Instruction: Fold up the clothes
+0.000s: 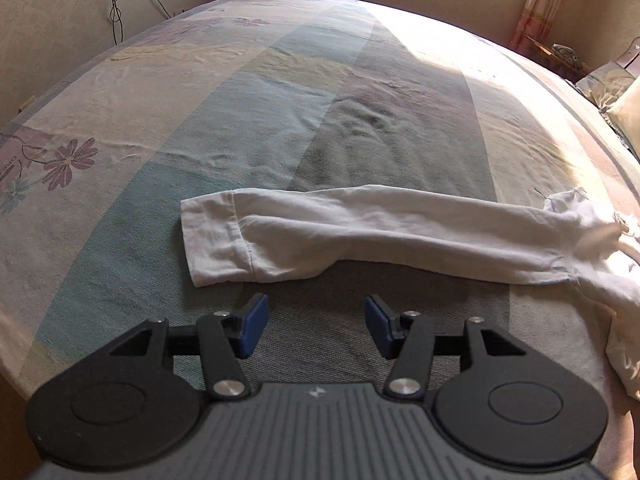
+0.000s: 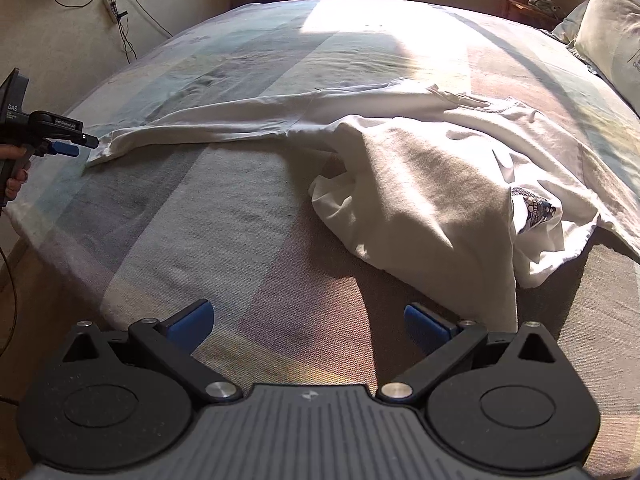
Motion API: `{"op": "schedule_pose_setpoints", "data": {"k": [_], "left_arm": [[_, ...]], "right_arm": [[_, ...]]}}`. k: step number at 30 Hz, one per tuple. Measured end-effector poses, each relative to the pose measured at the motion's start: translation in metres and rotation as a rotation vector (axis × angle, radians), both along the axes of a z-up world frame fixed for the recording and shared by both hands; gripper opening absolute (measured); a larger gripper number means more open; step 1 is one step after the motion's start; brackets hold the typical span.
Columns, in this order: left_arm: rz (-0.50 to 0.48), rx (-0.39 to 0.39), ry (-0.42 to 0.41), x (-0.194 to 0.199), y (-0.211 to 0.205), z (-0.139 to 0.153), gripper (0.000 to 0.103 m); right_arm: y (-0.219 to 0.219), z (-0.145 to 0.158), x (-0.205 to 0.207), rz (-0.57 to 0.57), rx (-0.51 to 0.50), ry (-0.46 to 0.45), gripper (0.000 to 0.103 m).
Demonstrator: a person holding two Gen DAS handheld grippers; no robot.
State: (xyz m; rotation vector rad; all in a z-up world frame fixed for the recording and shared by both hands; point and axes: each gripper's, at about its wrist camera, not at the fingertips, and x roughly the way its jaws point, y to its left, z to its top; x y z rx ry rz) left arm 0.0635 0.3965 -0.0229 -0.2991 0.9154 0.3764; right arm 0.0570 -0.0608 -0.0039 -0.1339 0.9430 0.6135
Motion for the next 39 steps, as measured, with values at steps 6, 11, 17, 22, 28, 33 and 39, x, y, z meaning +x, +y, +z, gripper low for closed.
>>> {"op": "schedule_pose_setpoints", "data": {"k": [6,11,17,22,28,33,39], "left_arm": [[-0.154,-0.035,-0.007,-0.002,-0.069,-0.004,0.058],[-0.263,-0.027,-0.001,-0.005,-0.121,-0.01,0.062],[-0.367,-0.023,0.003,-0.01,-0.169,-0.012,0.063],[-0.447,-0.016,-0.014,-0.01,-0.205,-0.002,0.067],[-0.544,-0.021,-0.047,-0.001,-0.243,0.002,0.071],[-0.647,-0.008,-0.039,0.009,-0.273,-0.007,0.072],[-0.749,-0.05,-0.022,0.025,-0.3,-0.022,0.072]], "right_arm": [[-0.02,0.01,-0.015,-0.018,0.032,-0.023,0.103],[-0.04,0.016,-0.027,-0.051,0.063,-0.039,0.103],[-0.062,0.017,-0.044,-0.09,0.089,-0.057,0.103],[-0.082,0.016,-0.052,-0.126,0.106,-0.064,0.103],[-0.107,0.006,-0.042,-0.199,0.108,-0.045,0.103],[-0.116,-0.012,-0.024,-0.247,0.072,-0.016,0.103],[-0.112,-0.031,0.001,-0.251,0.034,0.015,0.103]]}}
